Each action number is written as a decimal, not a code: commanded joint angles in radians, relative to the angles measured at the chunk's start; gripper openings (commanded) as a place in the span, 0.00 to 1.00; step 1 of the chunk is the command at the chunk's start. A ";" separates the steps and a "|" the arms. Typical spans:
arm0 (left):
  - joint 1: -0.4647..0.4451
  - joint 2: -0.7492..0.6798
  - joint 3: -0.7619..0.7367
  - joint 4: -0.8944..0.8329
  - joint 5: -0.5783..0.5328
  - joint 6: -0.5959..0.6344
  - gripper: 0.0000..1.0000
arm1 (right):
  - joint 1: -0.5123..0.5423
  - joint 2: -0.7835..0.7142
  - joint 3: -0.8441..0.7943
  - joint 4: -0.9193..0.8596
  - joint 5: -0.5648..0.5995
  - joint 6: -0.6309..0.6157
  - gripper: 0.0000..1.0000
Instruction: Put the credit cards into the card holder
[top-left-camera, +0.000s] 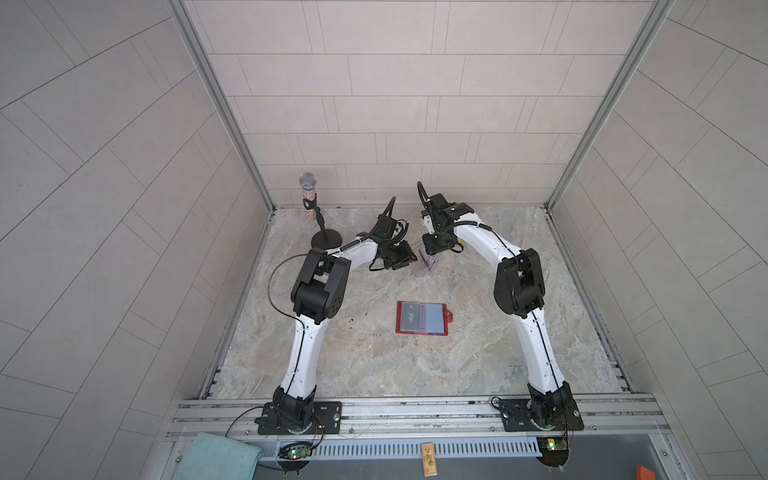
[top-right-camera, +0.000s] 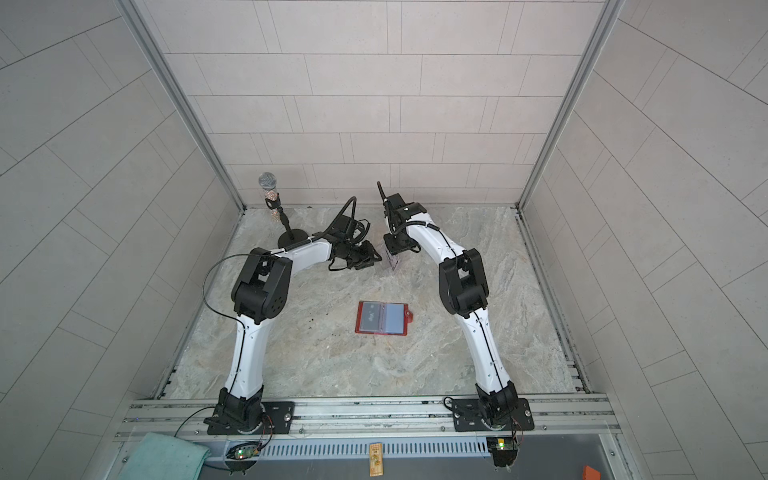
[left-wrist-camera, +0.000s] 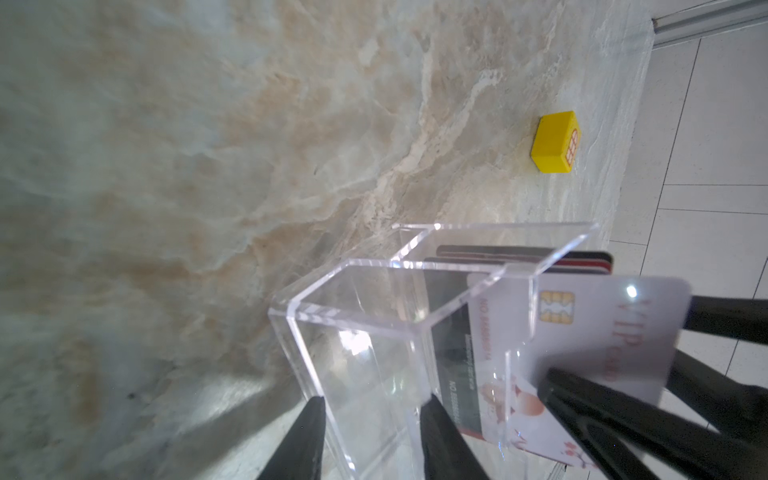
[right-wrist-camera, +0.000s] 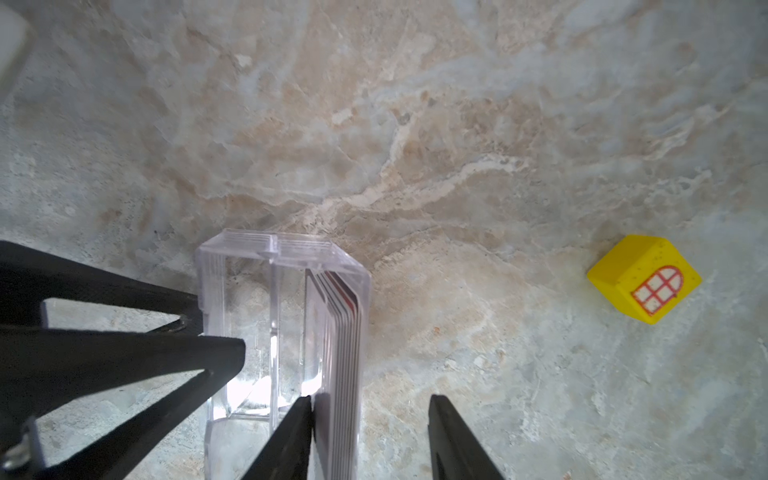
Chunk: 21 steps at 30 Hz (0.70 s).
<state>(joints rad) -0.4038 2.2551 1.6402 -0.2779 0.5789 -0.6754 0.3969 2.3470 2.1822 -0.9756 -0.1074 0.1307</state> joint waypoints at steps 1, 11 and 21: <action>0.012 0.009 -0.020 -0.109 -0.046 0.027 0.41 | -0.007 -0.055 0.019 -0.038 0.057 -0.020 0.46; 0.014 0.009 -0.020 -0.108 -0.045 0.026 0.41 | -0.005 -0.062 0.021 -0.050 0.052 -0.025 0.29; 0.016 0.011 -0.020 -0.109 -0.041 0.027 0.41 | -0.001 -0.073 0.022 -0.058 0.078 -0.023 0.24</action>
<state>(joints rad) -0.4030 2.2551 1.6402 -0.2775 0.5797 -0.6727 0.4088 2.3356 2.1841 -0.9840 -0.1169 0.1257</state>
